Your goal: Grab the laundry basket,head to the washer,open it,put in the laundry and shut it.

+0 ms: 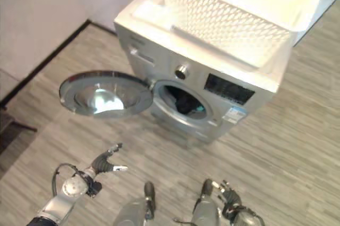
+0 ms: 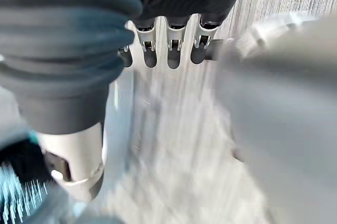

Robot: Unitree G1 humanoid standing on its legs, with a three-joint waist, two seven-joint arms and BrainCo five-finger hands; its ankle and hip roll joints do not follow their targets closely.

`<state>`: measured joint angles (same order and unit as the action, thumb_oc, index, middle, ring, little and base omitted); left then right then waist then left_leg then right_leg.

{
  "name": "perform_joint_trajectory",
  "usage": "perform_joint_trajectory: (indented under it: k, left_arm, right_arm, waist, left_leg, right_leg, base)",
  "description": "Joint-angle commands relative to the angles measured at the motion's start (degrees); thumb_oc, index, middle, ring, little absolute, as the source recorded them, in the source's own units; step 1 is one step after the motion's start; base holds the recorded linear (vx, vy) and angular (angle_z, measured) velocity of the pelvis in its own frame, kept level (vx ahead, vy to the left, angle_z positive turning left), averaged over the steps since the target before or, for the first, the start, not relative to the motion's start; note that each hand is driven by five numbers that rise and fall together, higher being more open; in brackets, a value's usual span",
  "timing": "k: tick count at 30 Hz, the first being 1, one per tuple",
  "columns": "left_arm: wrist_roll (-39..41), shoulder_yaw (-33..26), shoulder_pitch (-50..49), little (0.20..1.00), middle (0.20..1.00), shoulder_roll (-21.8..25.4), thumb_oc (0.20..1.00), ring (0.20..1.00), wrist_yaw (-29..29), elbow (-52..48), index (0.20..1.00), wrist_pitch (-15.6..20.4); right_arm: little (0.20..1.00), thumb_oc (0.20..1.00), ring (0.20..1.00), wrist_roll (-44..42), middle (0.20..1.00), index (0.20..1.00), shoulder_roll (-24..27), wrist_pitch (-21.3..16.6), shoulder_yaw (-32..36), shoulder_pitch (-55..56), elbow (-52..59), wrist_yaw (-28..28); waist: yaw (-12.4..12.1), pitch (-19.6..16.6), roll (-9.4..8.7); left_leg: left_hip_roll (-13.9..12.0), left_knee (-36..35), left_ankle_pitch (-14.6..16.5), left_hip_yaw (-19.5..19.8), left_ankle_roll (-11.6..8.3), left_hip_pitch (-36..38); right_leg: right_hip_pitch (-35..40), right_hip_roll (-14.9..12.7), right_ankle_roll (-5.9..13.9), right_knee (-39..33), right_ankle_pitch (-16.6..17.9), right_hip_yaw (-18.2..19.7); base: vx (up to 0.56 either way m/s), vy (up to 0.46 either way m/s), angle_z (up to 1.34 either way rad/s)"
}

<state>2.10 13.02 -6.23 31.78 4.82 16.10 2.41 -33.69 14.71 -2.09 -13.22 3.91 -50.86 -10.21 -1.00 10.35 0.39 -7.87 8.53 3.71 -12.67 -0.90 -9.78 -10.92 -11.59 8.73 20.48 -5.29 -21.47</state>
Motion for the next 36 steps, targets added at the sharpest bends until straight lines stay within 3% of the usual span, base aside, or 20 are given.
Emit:
perform_joint_trajectory:
  k: [1, 4, 5, 6, 7, 8, 9, 10, 11, 12, 14, 15, 18, 20, 25, 27, 30, 31, 32, 36]
  left_arm:
    - [0.84, -1.94, -2.36, 1.0, 1.0, 0.01, 1.0, 1.0, -0.13, -4.02, 1.0, 1.34]
    - [-1.18, -1.83, -2.74, 1.0, 1.0, -1.24, 1.0, 1.0, -1.05, -4.03, 1.0, 1.88]
    - [-3.17, -2.52, -2.22, 1.0, 1.0, -1.37, 1.0, 1.0, -2.12, -4.28, 1.0, 1.86]
    - [-4.95, -3.17, -2.2, 1.0, 1.0, -0.68, 1.0, 1.0, -2.69, -5.8, 1.0, 1.7]
    - [-6.2, -3.83, -2.42, 1.0, 1.0, -0.24, 1.0, 1.0, -3.28, -6.99, 1.0, 1.84]
    - [-6.89, -5.33, -3.11, 1.0, 1.0, 0.22, 1.0, 1.0, -3.67, -8.79, 1.0, 1.73]
    - [-7.07, -6.88, -3.81, 1.0, 1.0, 0.72, 1.0, 1.0, -3.62, -10.3, 1.0, 1.95]
    - [-5.76, -9.09, -5.3, 1.0, 1.0, 0.18, 1.0, 1.0, -3.93, -12.37, 1.0, 1.59]
    - [-5.75, -9.11, -5.35, 1.0, 1.0, 0.16, 1.0, 1.0, -3.92, -12.42, 1.0, 1.57]
    - [-6.0, -11.1, -6.37, 1.0, 1.0, -0.26, 1.0, 1.0, -4.49, -13.03, 1.0, 1.35]
    - [-6.2, -11.73, -6.9, 1.0, 1.0, -0.63, 1.0, 1.0, -4.33, -13.72, 1.0, 1.39]
    - [-6.81, -12.17, -6.42, 1.0, 1.0, -0.23, 1.0, 1.0, -4.24, -15.24, 1.0, 1.67]
    - [-7.88, -12.89, -4.97, 1.0, 1.0, 0.95, 1.0, 1.0, -4.83, -16.88, 1.0, 2.4]
    - [-9.18, -13.94, -0.31, 1.0, 1.0, 3.51, 1.0, 1.0, -8.13, -18.65, 1.0, 3.82]
    - [-10.03, -13.98, 2.2, 1.0, 1.0, 4.64, 1.0, 1.0, -9.46, -18.86, 1.0, 4.45]
    - [-19.46, -5.16, 29.67, 1.0, 1.0, 15.98, 1.0, 1.0, -16.7, -15.86, 1.0, 4.98]
    - [-21.45, 2.97, 43.64, 1.0, 1.0, 18.99, 1.0, 1.0, -18.65, -8.52, 1.0, 4.35]
    - [-22.7, 8.59, 51.02, 1.0, 1.0, 19.65, 1.0, 1.0, -19.79, -2.7, 1.0, 3.86]
    - [-24.35, 20.7, 65.86, 1.0, 1.0, 19.13, 1.0, 1.0, -20.76, 11.61, 1.0, 1.61]
    - [-26.07, 32.53, 80.64, 1.0, 1.0, 16.1, 1.0, 1.0, -20.56, 29.77, 1.0, -1.89]
  right_arm:
    - [1.0, 1.0, 1.0, 5.15, 1.0, 1.0, -0.84, -0.81, -0.78, -3.37, -1.03, -1.2]
    - [1.0, 1.0, 1.0, 7.6, 1.0, 1.0, -0.83, -1.02, -3.98, -4.09, -0.77, -1.3]
    - [1.0, 1.0, 1.0, 8.88, 1.0, 1.0, 0.3, -0.71, -5.75, -5.12, 0.49, -0.72]
    - [1.0, 1.0, 1.0, 10.91, 1.0, 1.0, 1.37, -0.77, -7.1, -6.2, 2.16, -0.39]
    - [1.0, 1.0, 1.0, 11.6, 1.0, 1.0, 1.74, -0.69, -8.19, -6.48, 3.94, -0.52]
    - [1.0, 1.0, 1.0, 11.83, 1.0, 1.0, 2.1, -0.54, -8.85, -5.86, 5.44, -0.89]
    - [1.0, 1.0, 1.0, 11.8, 1.0, 1.0, 2.62, -0.57, -8.55, -5.23, 6.44, -1.31]
    - [1.0, 1.0, 1.0, 11.53, 1.0, 1.0, 3.44, -0.6, -7.87, -4.2, 7.78, -1.2]
    - [1.0, 1.0, 1.0, 11.52, 1.0, 1.0, 3.46, -0.58, -7.89, -4.17, 7.82, -1.19]
    - [1.0, 1.0, 1.0, 12.25, 1.0, 1.0, 2.92, -0.1, -7.87, -3.83, 7.11, -1.46]
    - [1.0, 1.0, 1.0, 12.78, 1.0, 1.0, 2.8, -0.05, -7.26, -2.27, 7.2, -1.91]
    - [1.0, 1.0, 1.0, 12.51, 1.0, 1.0, 2.55, 0.29, -5.44, -0.29, 7.49, -1.74]
    - [1.0, 1.0, 1.0, 12.87, 1.0, 1.0, 1.12, 0.07, -5.91, -1.15, 5.81, -1.82]
    - [1.0, 1.0, 1.0, 13.12, 1.0, 1.0, -1.08, -0.09, -7.64, -3.03, 4.49, -1.5]
    - [1.0, 1.0, 1.0, 13.13, 1.0, 1.0, -1.82, -0.42, -8.38, -3.92, 4.11, -1.51]
    - [1.0, 1.0, 1.0, 11.99, 1.0, 1.0, -2.73, -1.75, -13.81, -7.84, 4.23, -1.05]
    - [1.0, 1.0, 1.0, 11.78, 1.0, 1.0, -1.62, -1.91, -15.1, -8.9, 4.07, -0.74]
    - [1.0, 1.0, 1.0, 11.25, 1.0, 1.0, -0.89, -2.23, -15.74, -9.46, 3.96, -0.51]
    - [1.0, 1.0, 1.0, 9.5, 1.0, 1.0, 0.48, -2.81, -16.94, -11.73, 3.47, 0.23]
    - [1.0, 1.0, 1.0, 6.2, 1.0, 1.0, 1.58, -3.87, -17.83, -13.39, 4.03, 1.81]
  waist:
    - [-4.97, -0.78, -2.62]
    - [-6.66, -1.89, -4.34]
    - [-8.35, -0.24, -5.29]
    - [-10.02, 1.67, -5.31]
    - [-11.0, 2.53, -5.36]
    - [-10.99, 2.74, -5.83]
    - [-10.79, 2.63, -6.39]
    - [-10.68, 2.8, -6.78]
    - [-10.69, 2.78, -6.78]
    - [-10.85, 2.16, -6.3]
    - [-10.36, 1.41, -5.69]
    - [-9.3, 0.84, -4.76]
    - [-9.31, 0.77, -4.55]
    - [-9.15, 0.76, -4.79]
    - [-9.27, 0.81, -5.01]
    - [-6.5, 3.17, -6.01]
    - [-5.1, 3.95, -6.41]
    - [-4.12, 4.34, -6.76]
    - [-2.38, 5.58, -7.62]
    - [-0.4, 7.86, -9.26]
  left_leg:
    - [6.59, -3.91, 0.99, -2.52, 1.12, 2.72]
    - [6.18, -1.7, 1.75, -2.73, 0.79, 1.66]
    - [3.61, 9.01, -1.2, -0.42, -1.72, -3.13]
    - [3.17, 12.97, -5.92, 4.07, -3.01, -6.57]
    - [4.1, 14.22, -6.08, 9.7, -3.52, -8.25]
    - [4.07, 13.77, -5.13, 14.27, -3.2, -9.03]
    - [1.42, 10.99, -4.23, 16.3, -3.1, -8.95]
    - [-4.34, 3.55, -8.4, 17.99, -3.7, -9.21]
    - [-4.42, 3.06, -8.71, 17.95, -3.79, -8.98]
    - [-5.62, -3.33, -8.37, 21.52, -3.78, -5.68]
    - [-5.51, -5.04, -8.96, 21.36, -4.52, -4.9]
    - [-4.45, -6.68, -8.84, 18.91, -5.61, -3.15]
    - [-2.65, -7.54, -7.75, 18.78, -5.3, -2.22]
    - [-1.67, -8.94, -7.18, 15.65, -4.94, -1.69]
    - [-1.41, -9.4, -7.33, 14.47, -4.7, -1.83]
    - [-1.0, -12.2, -8.17, 11.24, -5.16, -3.44]
    - [-1.26, -12.76, -8.98, 10.79, -5.37, -4.46]
    - [-1.45, -12.89, -9.38, 10.66, -5.48, -5.07]
    - [-1.98, -12.99, -10.31, 10.55, -5.57, -6.31]
    - [-2.85, -12.83, -11.41, 10.35, -5.48, -7.96]
  right_leg:
    - [11.93, 3.45, 0.17, -12.61, -1.46, -3.05]
    - [13.39, 4.97, -1.11, -16.23, -2.61, -0.62]
    - [13.66, 6.42, -3.5, -16.7, -3.62, 1.27]
    - [12.73, 7.05, -5.1, -16.22, -3.35, 1.69]
    - [12.24, 7.4, -5.68, -15.92, -3.89, 2.02]
    - [11.92, 7.41, -5.59, -15.62, -4.39, 2.0]
    - [12.26, 7.16, -5.06, -15.81, -4.9, 1.78]
    - [12.74, 6.66, -4.39, -15.95, -5.22, 1.73]
    - [12.71, 6.71, -4.46, -15.93, -5.21, 1.76]
    - [12.61, 6.72, -4.08, -15.07, -6.2, 3.91]
    - [13.26, 6.57, -3.91, -14.93, -6.32, 4.02]
    - [13.36, 4.69, -3.39, -14.09, -5.76, 3.53]
    - [12.51, 2.84, -2.22, -13.99, -4.25, 4.12]
    - [10.74, 0.84, -0.35, -15.59, -1.34, 4.63]
    - [9.79, 0.29, 0.08, -16.37, -0.14, 5.32]
    - [5.79, -1.01, 1.93, -19.29, 3.49, 5.87]
    - [4.45, -0.91, 2.19, -20.01, 4.39, 6.2]
    - [3.66, -0.76, 2.31, -20.13, 4.8, 6.44]
    - [2.09, -0.28, 2.53, -20.33, 5.71, 6.83]
    - [0.16, 0.23, 2.83, -20.25, 6.81, 7.29]
  base:
    - [-0.03, -0.069, -0.27]
    - [-0.03, -0.089, -0.39]
    - [-0.24, -0.097, -0.02]
    - [-0.31, -0.1, -0.14]
    - [-0.23, -0.015, -0.6]
    - [-0.03, -0.021, -0.64]
    - [0.1, 0.07, -0.41]
    - [0.1, 0.069, 0.11]
    - [0.17, 0.215, 0.48]
    - [0.19, 0.203, 0.43]
    - [0.19, 0.253, 0.01]
    - [0.1, 0.227, -0.32]
    - [0.06, 0.249, -0.15]
    - [-0.05, 0.236, -0.13]
    - [-0.06, 0.08, -0.37]
    - [-0.24, 0.126, 0.01]
    - [-0.1, 0.013, -0.1]
    - [-0.14, -0.027, -0.21]
    - [-0.11, -0.023, -0.12]
    - [-0.07, -0.032, -0.32]
